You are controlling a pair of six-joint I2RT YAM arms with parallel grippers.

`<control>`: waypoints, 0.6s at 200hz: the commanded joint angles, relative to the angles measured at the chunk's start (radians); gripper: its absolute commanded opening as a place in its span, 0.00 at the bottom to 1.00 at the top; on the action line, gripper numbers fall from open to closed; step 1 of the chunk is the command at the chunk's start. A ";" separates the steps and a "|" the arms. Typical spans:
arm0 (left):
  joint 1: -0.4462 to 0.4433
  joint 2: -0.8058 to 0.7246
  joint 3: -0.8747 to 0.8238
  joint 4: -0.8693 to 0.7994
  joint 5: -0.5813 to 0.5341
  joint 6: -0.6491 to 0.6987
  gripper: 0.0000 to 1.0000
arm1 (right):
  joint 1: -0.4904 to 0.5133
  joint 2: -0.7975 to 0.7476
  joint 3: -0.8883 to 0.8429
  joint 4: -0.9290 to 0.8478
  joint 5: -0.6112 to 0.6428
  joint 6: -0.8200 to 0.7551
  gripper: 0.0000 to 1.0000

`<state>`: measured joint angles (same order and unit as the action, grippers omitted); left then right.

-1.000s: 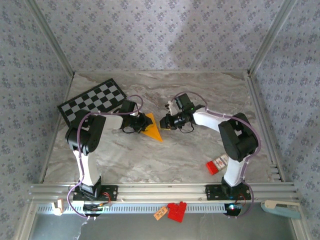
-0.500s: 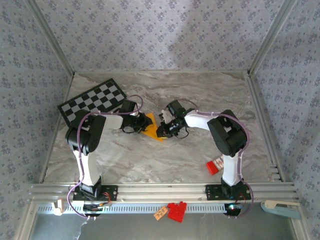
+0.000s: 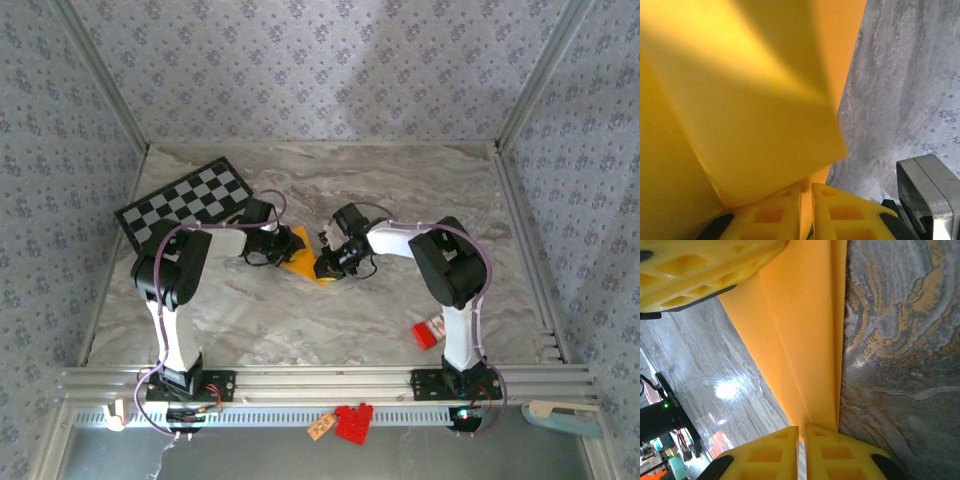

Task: Fold a paper plane with a square sheet of paper (pick it up from the middle)
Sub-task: Fourth fold the wing at the center of the table.

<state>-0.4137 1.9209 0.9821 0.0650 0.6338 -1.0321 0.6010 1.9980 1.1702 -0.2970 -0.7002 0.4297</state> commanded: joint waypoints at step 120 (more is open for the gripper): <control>-0.002 0.064 0.043 -0.229 -0.104 0.036 0.13 | -0.016 -0.160 -0.139 -0.099 -0.002 -0.040 0.14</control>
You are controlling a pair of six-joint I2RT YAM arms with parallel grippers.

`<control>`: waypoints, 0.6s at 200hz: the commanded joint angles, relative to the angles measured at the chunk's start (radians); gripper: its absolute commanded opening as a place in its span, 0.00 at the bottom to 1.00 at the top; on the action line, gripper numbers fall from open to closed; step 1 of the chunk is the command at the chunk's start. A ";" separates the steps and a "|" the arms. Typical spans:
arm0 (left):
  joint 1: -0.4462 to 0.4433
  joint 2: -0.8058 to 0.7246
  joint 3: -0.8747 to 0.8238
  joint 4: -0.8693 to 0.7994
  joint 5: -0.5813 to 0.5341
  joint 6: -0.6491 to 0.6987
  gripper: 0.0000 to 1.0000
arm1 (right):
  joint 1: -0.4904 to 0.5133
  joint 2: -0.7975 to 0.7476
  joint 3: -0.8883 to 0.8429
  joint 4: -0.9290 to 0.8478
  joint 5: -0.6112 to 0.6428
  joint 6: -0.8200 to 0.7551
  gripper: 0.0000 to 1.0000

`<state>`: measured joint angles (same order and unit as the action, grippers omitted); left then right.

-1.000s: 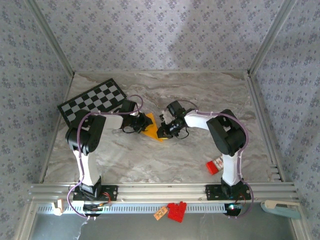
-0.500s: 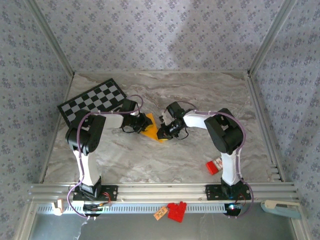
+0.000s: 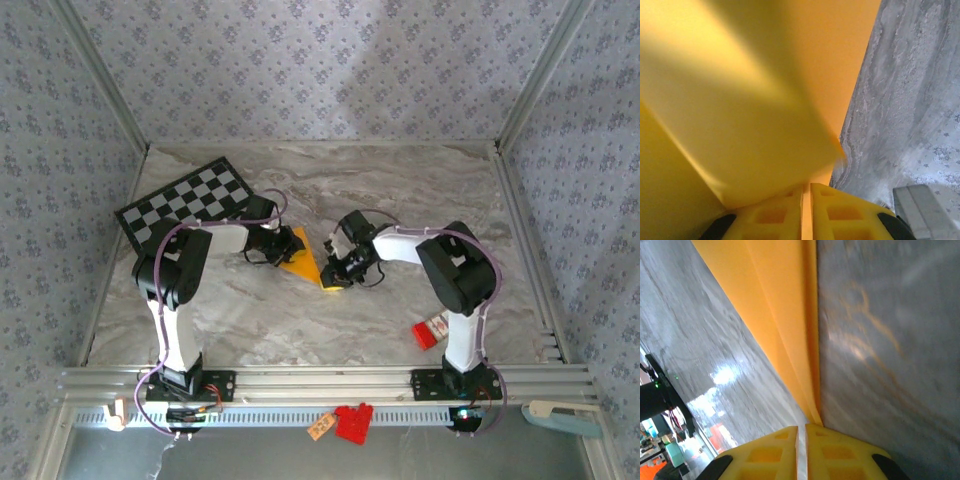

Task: Fold a paper plane with a square sheet of paper (pick it up from the middle)
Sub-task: Fourth fold the wing at the center of the table.

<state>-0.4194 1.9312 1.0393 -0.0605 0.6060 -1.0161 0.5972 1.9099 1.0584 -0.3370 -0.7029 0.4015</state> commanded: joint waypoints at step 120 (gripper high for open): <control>0.003 0.045 -0.015 -0.082 -0.049 0.011 0.13 | 0.039 0.083 0.279 -0.072 0.145 -0.010 0.09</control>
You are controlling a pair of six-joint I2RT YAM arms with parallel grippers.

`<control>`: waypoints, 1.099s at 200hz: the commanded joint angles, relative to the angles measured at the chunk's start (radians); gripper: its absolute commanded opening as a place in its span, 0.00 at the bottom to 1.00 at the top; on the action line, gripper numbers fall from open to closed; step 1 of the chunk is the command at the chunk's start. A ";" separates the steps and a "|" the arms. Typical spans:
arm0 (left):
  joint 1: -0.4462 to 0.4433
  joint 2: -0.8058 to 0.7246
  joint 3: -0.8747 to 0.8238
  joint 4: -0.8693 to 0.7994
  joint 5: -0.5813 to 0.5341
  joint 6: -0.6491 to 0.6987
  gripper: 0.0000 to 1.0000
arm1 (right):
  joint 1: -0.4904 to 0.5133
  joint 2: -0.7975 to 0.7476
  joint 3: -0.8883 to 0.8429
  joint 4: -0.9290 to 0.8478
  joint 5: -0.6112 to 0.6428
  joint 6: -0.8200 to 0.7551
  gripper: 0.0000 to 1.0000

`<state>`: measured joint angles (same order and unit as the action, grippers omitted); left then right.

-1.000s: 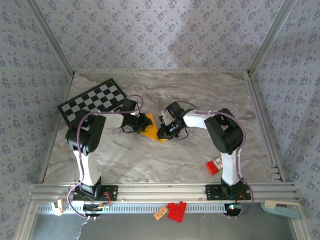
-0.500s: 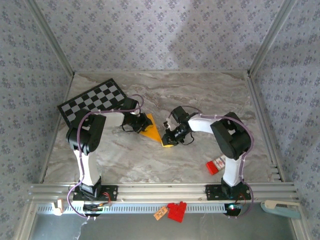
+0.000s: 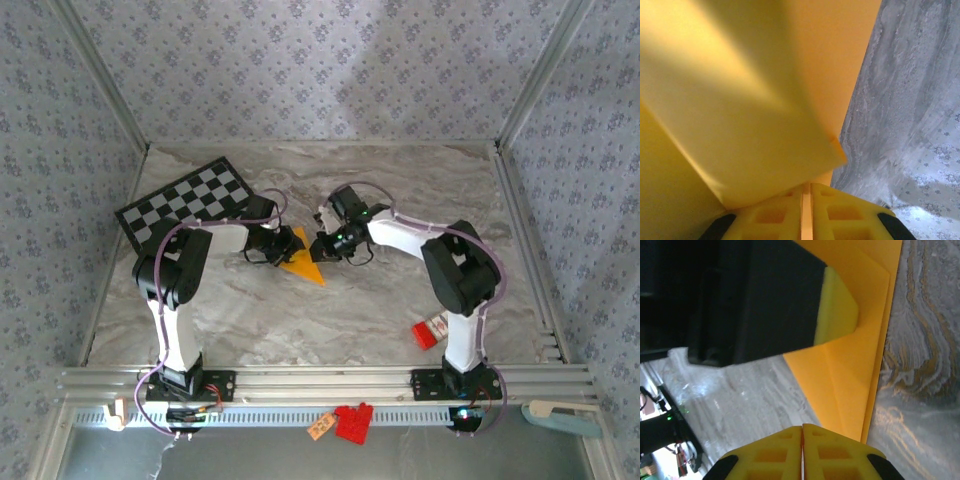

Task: Fold a paper plane with a square sheet of paper (pick it up from the middle)
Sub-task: Fourth fold the wing at the center of the table.

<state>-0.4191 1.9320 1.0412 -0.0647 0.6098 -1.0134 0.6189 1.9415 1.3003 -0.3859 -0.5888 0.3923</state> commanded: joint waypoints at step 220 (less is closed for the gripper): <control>0.024 0.011 0.069 -0.033 -0.005 0.132 0.18 | 0.024 0.148 -0.013 -0.131 0.170 -0.066 0.06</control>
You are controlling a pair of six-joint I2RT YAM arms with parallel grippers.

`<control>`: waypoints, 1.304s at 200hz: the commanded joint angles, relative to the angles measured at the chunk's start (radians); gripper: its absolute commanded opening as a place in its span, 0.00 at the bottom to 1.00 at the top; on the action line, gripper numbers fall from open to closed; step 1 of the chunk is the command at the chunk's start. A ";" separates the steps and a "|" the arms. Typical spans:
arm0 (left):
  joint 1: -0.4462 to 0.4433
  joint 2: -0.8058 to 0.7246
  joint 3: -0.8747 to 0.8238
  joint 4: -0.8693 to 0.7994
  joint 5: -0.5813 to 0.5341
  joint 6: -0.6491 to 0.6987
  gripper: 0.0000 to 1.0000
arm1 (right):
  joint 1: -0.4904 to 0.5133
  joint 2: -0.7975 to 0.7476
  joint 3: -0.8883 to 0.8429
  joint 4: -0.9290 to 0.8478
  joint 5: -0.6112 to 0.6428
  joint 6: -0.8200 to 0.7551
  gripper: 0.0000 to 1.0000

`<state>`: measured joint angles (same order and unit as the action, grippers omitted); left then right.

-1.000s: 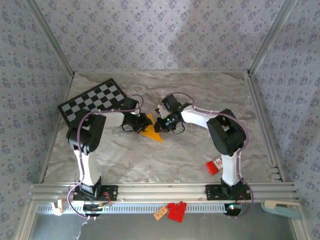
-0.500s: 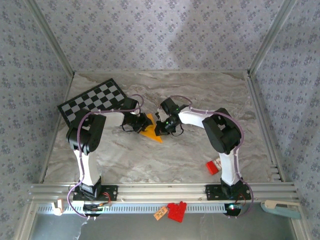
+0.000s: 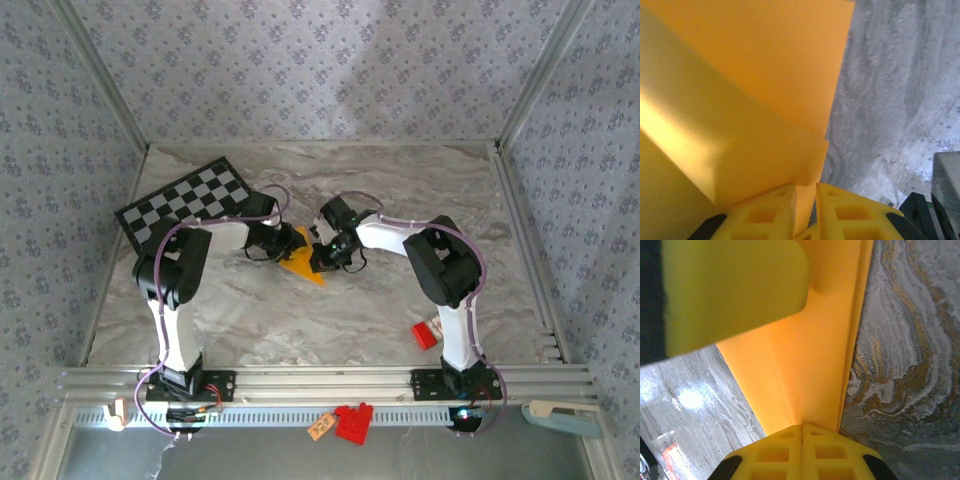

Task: Fold a paper plane with a square sheet of paper (pick it up from the middle)
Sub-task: Fourth fold the wing at the center of the table.

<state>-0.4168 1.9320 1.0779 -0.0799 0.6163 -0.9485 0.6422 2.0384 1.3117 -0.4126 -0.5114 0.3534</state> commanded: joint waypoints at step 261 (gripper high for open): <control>0.228 0.111 0.250 -0.265 -0.247 0.319 0.18 | 0.008 0.068 -0.052 -0.241 0.257 -0.077 0.05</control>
<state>-0.1963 2.0518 1.3254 -0.3141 0.4683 -0.6468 0.6544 2.0361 1.3331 -0.4530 -0.4107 0.2939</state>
